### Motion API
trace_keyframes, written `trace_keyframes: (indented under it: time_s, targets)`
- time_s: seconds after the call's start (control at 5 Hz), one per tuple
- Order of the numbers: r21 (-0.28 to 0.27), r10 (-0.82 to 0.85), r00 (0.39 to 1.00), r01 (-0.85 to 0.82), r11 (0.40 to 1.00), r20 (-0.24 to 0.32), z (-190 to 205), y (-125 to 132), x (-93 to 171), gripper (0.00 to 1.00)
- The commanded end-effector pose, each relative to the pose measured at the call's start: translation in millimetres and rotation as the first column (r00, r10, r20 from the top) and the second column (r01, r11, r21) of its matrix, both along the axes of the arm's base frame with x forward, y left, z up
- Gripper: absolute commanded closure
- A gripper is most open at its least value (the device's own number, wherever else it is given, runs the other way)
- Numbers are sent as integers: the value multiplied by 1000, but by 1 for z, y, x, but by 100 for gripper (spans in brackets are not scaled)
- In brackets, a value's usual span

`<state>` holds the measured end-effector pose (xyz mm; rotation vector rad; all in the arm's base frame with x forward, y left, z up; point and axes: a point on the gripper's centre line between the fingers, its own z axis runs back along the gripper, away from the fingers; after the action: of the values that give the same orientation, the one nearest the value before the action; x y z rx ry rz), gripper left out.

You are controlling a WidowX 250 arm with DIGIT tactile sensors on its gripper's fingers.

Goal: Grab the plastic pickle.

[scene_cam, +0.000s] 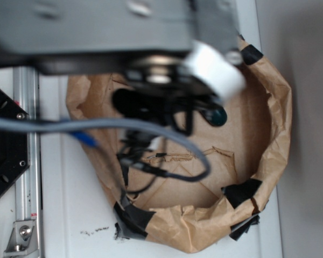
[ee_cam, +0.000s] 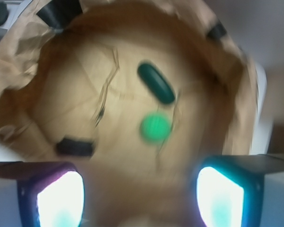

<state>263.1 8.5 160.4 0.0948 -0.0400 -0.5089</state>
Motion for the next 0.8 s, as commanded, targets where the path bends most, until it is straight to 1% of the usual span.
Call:
trace_keyframes:
  time_s: [0.0,0.2,0.4,0.6]
  targets:
    - [-2,-221,975,221,975,-36,-60,8,25,0]
    - [-37,-271,957,268,963,-103,-84,9,32,0]
    - [19,-346,921,355,935,-179,-105,10,46,0]
    - [81,-365,905,389,917,-218,-112,1,49,0]
